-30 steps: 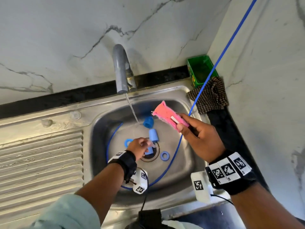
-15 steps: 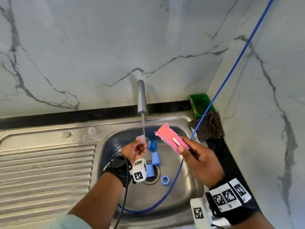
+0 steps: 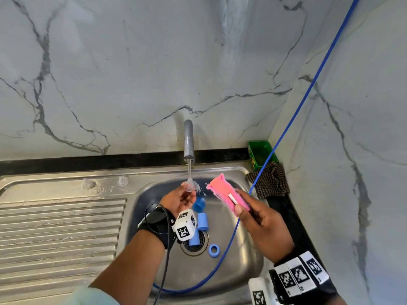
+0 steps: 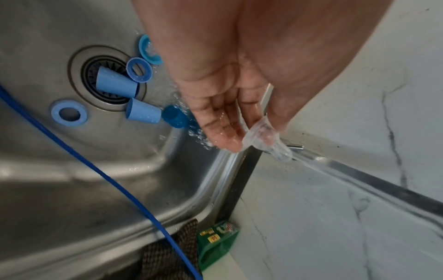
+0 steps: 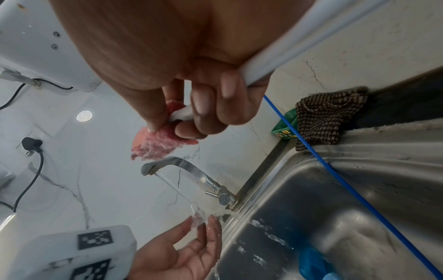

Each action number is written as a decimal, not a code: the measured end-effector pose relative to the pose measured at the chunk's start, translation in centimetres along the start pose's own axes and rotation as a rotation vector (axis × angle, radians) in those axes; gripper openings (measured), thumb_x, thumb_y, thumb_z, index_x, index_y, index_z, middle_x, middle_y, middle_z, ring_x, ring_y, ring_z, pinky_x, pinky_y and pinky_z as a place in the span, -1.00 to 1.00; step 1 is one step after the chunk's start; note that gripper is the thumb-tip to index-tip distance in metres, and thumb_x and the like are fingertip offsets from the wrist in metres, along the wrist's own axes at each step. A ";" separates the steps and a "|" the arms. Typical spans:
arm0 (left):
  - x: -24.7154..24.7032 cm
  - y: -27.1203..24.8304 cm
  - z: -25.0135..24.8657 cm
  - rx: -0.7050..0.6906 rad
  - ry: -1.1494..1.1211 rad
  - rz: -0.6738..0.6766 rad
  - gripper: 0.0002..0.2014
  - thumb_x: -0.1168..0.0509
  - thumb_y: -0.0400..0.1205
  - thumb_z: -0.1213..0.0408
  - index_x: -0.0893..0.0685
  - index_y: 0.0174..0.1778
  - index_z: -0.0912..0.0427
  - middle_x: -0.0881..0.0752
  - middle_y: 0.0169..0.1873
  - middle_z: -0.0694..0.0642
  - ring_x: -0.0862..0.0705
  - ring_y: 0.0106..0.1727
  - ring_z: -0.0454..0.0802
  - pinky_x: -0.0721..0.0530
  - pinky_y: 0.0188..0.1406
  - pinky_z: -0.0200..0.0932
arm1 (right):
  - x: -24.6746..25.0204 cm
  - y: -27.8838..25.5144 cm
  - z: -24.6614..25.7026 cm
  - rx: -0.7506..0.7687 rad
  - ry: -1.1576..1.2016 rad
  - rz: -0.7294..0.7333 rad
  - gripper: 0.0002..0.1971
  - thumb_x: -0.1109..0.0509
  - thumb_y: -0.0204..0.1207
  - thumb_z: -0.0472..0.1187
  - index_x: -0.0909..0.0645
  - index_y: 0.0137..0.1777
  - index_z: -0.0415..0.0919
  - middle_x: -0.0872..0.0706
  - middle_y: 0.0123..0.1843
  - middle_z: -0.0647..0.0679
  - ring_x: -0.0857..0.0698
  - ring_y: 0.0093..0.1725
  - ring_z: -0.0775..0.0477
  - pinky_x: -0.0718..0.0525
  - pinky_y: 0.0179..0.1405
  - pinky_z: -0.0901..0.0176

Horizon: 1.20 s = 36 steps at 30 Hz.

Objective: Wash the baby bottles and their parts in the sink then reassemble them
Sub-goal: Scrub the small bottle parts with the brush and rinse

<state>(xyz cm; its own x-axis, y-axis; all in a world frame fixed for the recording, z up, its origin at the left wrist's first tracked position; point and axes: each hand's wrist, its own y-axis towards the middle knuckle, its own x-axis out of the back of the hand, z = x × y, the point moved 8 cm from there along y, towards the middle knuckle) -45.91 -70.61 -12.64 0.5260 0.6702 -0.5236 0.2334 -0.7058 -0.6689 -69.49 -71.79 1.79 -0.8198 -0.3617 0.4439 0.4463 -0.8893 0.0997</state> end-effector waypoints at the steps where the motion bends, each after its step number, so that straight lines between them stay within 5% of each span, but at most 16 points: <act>1: -0.2 -0.6 -0.1 -0.003 -0.013 0.014 -0.77 -0.31 0.74 0.25 -0.68 0.01 0.41 -0.72 -0.23 0.23 -0.70 -0.18 0.03 -0.78 -0.08 -0.15 | 0.1 -0.1 -0.2 -0.001 -0.012 -0.016 -0.60 -0.35 0.52 0.23 -0.55 0.37 0.53 -0.78 0.06 0.37 -0.78 0.03 0.19 -0.73 0.12 0.18; 3: -0.7 -2.3 -0.3 -0.009 -0.073 0.048 -0.74 -0.32 0.73 0.22 -0.70 0.05 0.41 -0.78 -0.16 0.26 -0.74 -0.11 0.05 -0.75 0.07 -0.14 | 0.3 -0.2 -0.1 0.010 -0.033 -0.032 -0.58 -0.36 0.54 0.24 -0.50 0.38 0.63 -0.77 0.03 0.25 -0.77 -0.03 0.04 -0.70 0.05 0.17; 7: -1.9 -6.2 -0.2 -0.029 -0.265 0.146 -0.78 -0.33 0.70 0.34 -0.84 -0.02 0.40 -0.83 0.05 0.28 -0.84 -0.02 0.07 -0.75 0.15 -0.09 | 0.0 -0.4 1.1 0.067 -0.065 -0.045 -0.51 -0.46 0.62 -0.01 -0.48 0.32 0.69 -0.68 0.04 0.69 -0.71 0.11 0.43 -0.55 0.03 0.64; 9: -2.5 -8.2 -0.1 -0.056 -0.288 0.168 -0.79 -0.35 0.69 0.37 -0.87 -0.09 0.37 -0.85 0.04 0.27 -0.85 -0.02 0.05 -0.74 0.17 -0.07 | -0.6 -0.3 1.9 0.123 -0.113 -0.070 -0.45 -0.51 0.60 -0.09 -0.50 0.36 0.63 -0.70 0.06 0.65 -0.68 0.14 0.48 -0.49 0.07 0.69; 12: -2.5 -10.1 0.4 -0.086 -0.359 0.128 -0.81 -0.38 0.64 0.43 -0.78 0.08 0.47 -0.82 0.00 0.33 -0.83 -0.14 0.04 -0.75 0.11 -0.10 | -2.2 -0.3 4.2 0.312 -0.236 -0.100 -0.43 -0.55 0.57 -0.12 -0.54 0.49 0.41 -0.76 -0.11 0.20 -0.71 -0.10 0.25 -0.55 -0.06 0.59; 16: -3.2 -12.1 0.8 -0.100 -0.396 0.186 -0.52 -0.41 0.56 0.39 -0.59 0.39 0.50 -0.72 0.02 0.33 -0.75 -0.15 0.01 -0.81 -0.10 -0.20 | -4.7 0.8 6.0 0.440 -0.307 -0.089 -0.40 -0.52 0.56 -0.13 -0.51 0.56 0.27 -0.69 -0.14 0.07 -0.68 -0.20 0.15 -0.62 -0.15 0.40; 18: -3.0 -12.7 0.2 -0.110 -0.415 0.192 -0.55 -0.44 0.52 0.40 -0.62 0.33 0.44 -0.73 -0.05 0.28 -0.73 -0.15 -0.01 -0.81 -0.11 -0.22 | -5.2 1.2 6.5 0.424 -0.292 -0.161 -0.40 -0.52 0.59 -0.16 -0.49 0.58 0.25 -0.67 -0.15 0.05 -0.66 -0.22 0.14 -0.62 -0.19 0.36; 22: -1.9 -13.2 -1.4 -0.142 -0.456 0.193 -0.52 -0.40 0.57 0.43 -0.57 0.39 0.59 -0.64 0.14 0.43 -0.68 -0.11 0.05 -0.78 -0.18 -0.25 | -7.8 -0.1 8.5 0.528 -0.320 -0.137 -0.50 -0.36 0.64 -0.08 -0.51 0.59 0.08 -0.61 -0.19 0.10 -0.56 -0.23 0.20 -0.43 -0.16 0.68; 25: -1.5 -13.9 -1.3 -0.105 -0.443 0.238 -0.71 -0.42 0.50 0.45 -0.70 0.11 0.50 -0.74 -0.04 0.35 -0.72 -0.19 0.00 -0.79 -0.14 -0.25 | -7.3 0.5 9.0 0.505 -0.341 -0.180 -0.51 -0.34 0.63 -0.04 -0.54 0.57 0.02 -0.59 -0.24 0.12 -0.51 -0.26 0.25 -0.35 -0.18 0.75; 29: -0.8 -14.2 -1.6 -0.138 -0.450 0.220 -0.62 -0.42 0.53 0.45 -0.65 0.24 0.57 -0.69 -0.08 0.33 -0.70 -0.23 0.02 -0.77 -0.22 -0.25 | -8.9 -0.5 10.3 0.582 -0.386 -0.127 -0.52 -0.33 0.65 -0.05 -0.53 0.58 -0.01 -0.61 -0.27 0.10 -0.51 -0.30 0.21 -0.39 -0.25 0.60; 33: -1.3 -14.8 -1.2 -0.103 -0.445 0.236 -0.74 -0.43 0.53 0.44 -0.71 0.11 0.44 -0.74 -0.11 0.29 -0.71 -0.18 0.00 -0.78 -0.17 -0.25 | -7.5 -0.1 10.7 0.563 -0.382 -0.229 -0.54 -0.35 0.62 -0.08 -0.58 0.53 -0.04 -0.68 -0.28 0.03 -0.58 -0.35 0.09 -0.39 -0.26 0.50; 36: -1.4 -15.3 -1.2 -0.121 -0.468 0.233 -0.52 -0.44 0.50 0.40 -0.62 0.31 0.57 -0.66 0.05 0.43 -0.66 -0.06 0.09 -0.71 -0.03 -0.15 | -8.7 -1.6 11.4 0.644 -0.433 -0.140 -0.53 -0.34 0.63 -0.06 -0.56 0.55 0.02 -0.61 -0.29 0.05 -0.53 -0.36 0.14 -0.42 -0.36 0.44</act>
<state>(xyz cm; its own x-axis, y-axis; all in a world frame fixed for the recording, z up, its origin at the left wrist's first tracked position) -49.23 -61.03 -0.98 0.1607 0.5039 -0.8487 0.2614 -0.8509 -0.4557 -58.98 -64.08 7.94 -0.7301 -0.0001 0.6833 0.5779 -0.5338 0.6174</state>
